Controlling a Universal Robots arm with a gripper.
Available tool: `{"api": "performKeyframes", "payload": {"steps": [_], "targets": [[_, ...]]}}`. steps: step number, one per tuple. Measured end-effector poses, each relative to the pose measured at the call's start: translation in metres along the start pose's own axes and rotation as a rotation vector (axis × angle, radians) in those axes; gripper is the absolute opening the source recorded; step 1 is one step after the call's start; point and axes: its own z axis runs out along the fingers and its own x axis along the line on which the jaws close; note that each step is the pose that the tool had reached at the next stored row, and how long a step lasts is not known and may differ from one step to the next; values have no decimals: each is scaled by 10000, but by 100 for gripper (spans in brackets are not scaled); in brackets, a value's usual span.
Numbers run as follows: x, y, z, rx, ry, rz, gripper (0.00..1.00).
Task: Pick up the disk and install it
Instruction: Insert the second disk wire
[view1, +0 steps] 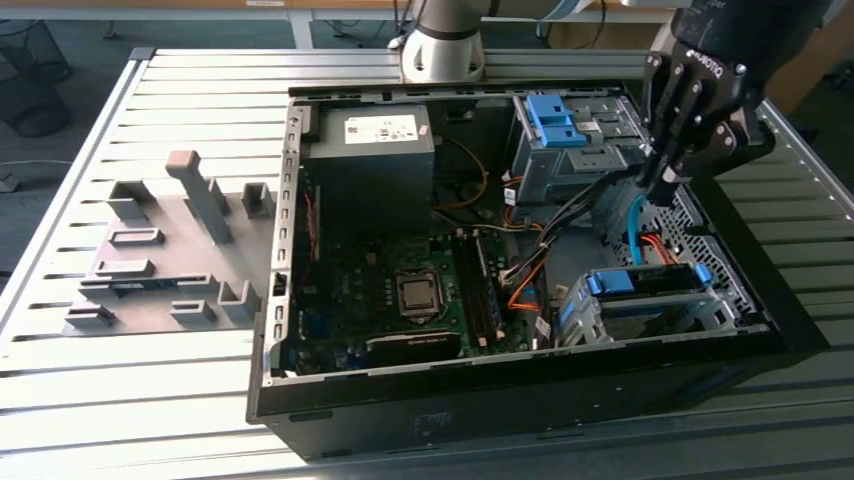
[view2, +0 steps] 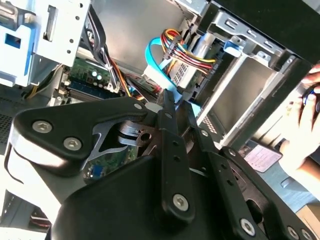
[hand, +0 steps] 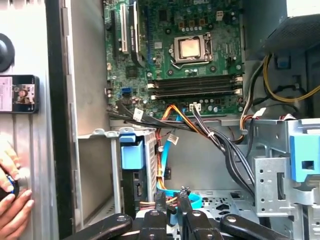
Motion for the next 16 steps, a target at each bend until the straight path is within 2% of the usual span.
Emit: {"api": "performKeyframes", "payload": {"steps": [2, 3, 5, 8, 9, 10, 14, 15, 16], "targets": [[-5, -1, 27, 2, 22, 18, 24], [-6, -1, 34, 13, 85, 27, 24], [-7, -2, 44, 41, 256, 48, 24], [-8, -1, 58, 102, 591, 79, 24], [-9, -2, 65, 124, 677, 86, 24], [-11, -2, 77, 138, 714, 88, 24], [-20, -1, 147, 172, 740, 96, 24], [-21, -1, 162, 186, 740, 100, 22], [-21, -1, 172, 197, 741, 101, 16]]}}
